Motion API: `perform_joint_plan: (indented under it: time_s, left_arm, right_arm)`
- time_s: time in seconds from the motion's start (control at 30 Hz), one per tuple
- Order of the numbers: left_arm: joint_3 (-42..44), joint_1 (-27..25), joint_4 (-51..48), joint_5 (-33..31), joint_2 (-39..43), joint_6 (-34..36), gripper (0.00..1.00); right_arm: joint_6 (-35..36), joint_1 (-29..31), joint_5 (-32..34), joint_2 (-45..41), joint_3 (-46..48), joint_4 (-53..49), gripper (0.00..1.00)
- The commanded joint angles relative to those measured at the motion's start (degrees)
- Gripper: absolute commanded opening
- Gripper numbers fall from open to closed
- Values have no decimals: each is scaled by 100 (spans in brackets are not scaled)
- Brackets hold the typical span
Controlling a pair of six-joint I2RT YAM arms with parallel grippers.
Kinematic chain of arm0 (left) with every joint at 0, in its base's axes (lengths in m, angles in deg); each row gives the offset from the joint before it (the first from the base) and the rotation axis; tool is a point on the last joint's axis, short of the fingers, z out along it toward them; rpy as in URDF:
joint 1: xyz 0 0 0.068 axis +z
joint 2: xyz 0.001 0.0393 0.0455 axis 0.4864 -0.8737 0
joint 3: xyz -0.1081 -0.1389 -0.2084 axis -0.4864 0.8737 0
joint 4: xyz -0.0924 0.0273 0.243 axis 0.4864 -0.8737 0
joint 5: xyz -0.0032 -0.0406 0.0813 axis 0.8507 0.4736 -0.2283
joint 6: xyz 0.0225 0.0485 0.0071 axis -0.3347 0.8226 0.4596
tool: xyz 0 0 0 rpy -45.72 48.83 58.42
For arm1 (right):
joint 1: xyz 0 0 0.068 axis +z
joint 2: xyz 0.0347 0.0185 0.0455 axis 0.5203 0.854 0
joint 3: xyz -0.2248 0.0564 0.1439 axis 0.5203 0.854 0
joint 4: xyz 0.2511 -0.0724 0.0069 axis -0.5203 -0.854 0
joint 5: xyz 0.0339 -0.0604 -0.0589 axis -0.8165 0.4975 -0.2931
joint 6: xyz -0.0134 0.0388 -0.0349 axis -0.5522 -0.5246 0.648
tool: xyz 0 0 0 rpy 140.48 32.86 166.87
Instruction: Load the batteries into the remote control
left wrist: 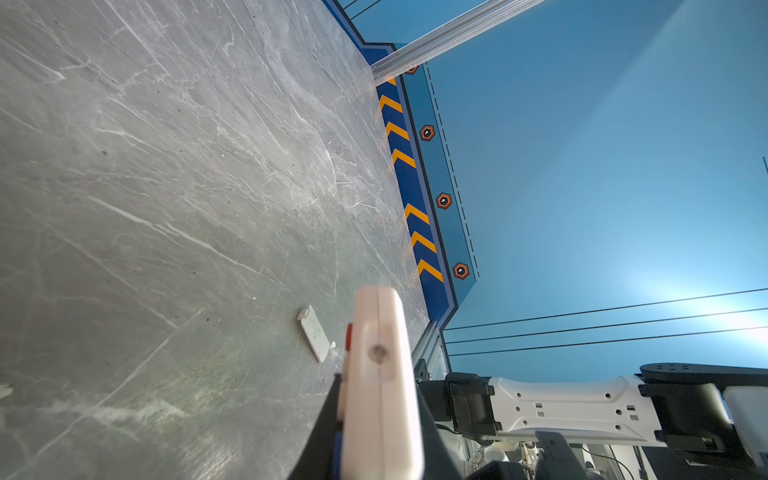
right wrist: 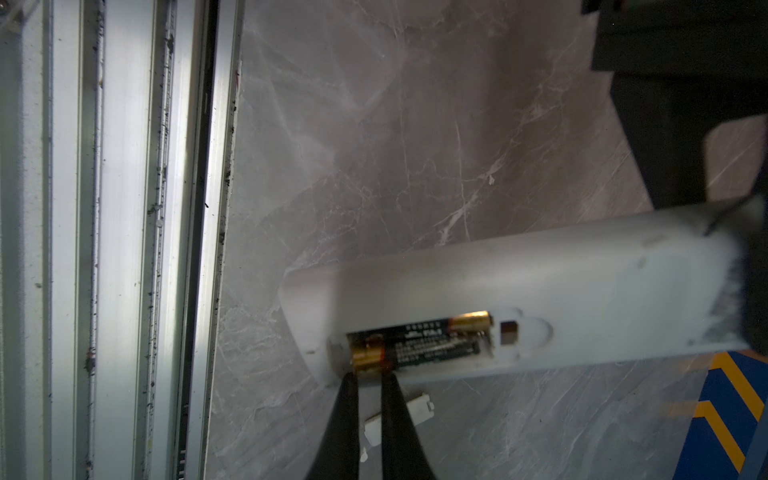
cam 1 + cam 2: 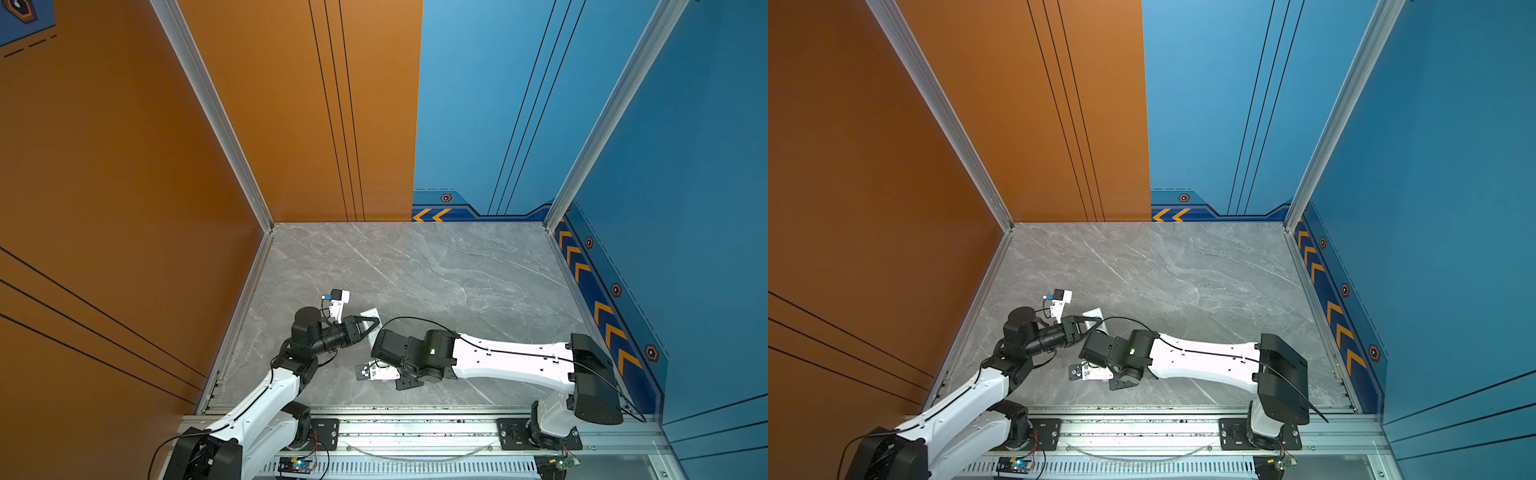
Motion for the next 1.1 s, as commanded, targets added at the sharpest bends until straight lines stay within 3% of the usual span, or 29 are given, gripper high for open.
perform_joint_plan:
  time_s: [0.0,0.47,1.07]
  left_arm:
    - [-97,-117,309,292,79,-298,0]
    - [-107,-120,304,301,29,-294,0]
    - [-99,-117,309,302,28,-289,0]
  right_arm:
    - [6,105,-278,7,42,658,10]
    - [72,155,-236,-94,210,840,19]
    - [140,175,-165,-229,355,930,18]
